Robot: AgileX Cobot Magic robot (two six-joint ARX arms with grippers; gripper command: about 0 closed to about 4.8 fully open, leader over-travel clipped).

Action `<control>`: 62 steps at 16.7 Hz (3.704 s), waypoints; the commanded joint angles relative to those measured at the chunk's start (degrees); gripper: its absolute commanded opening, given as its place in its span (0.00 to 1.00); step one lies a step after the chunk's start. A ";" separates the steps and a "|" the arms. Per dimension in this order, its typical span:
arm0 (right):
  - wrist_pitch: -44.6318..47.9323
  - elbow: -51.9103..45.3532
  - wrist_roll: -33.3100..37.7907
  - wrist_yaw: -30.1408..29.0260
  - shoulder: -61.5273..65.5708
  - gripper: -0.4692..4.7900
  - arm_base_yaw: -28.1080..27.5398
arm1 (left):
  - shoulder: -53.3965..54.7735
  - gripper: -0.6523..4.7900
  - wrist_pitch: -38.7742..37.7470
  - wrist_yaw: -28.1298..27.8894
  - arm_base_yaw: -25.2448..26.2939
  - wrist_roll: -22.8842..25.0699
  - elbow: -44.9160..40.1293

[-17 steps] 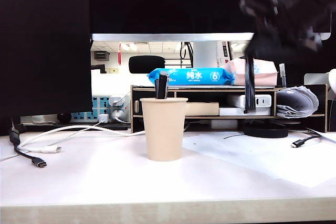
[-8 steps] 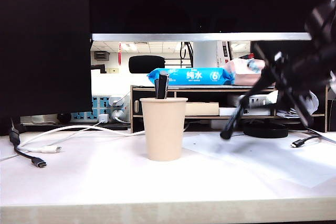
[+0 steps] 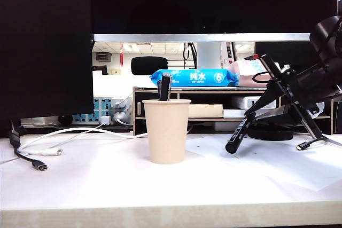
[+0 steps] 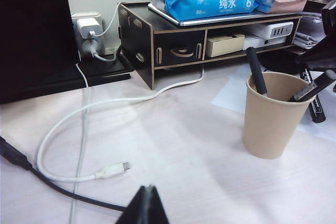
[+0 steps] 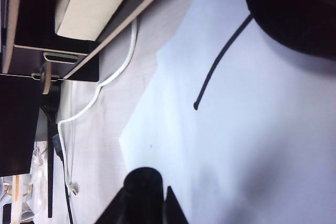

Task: Pick up the marker from the paper cup and put it on the table.

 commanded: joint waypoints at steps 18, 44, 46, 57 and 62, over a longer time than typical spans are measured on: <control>-0.90 -19.41 -25.38 13.31 -43.80 0.08 -0.72 | 0.00 0.11 0.50 0.09 0.02 0.44 0.04; -10.62 -50.88 -29.07 26.25 -103.36 0.08 -0.81 | 0.00 0.11 0.04 0.09 0.04 0.44 0.04; -10.62 -50.90 -29.07 26.25 -103.36 0.08 -0.79 | 0.00 0.11 0.04 0.09 0.04 0.44 0.04; -23.61 -50.93 -41.38 43.45 -103.36 0.08 -0.72 | 0.00 0.11 0.04 0.09 0.04 0.44 0.04; -23.76 -50.93 -41.42 45.57 -103.38 0.08 -0.72 | 0.00 0.11 0.04 0.09 0.04 0.44 0.04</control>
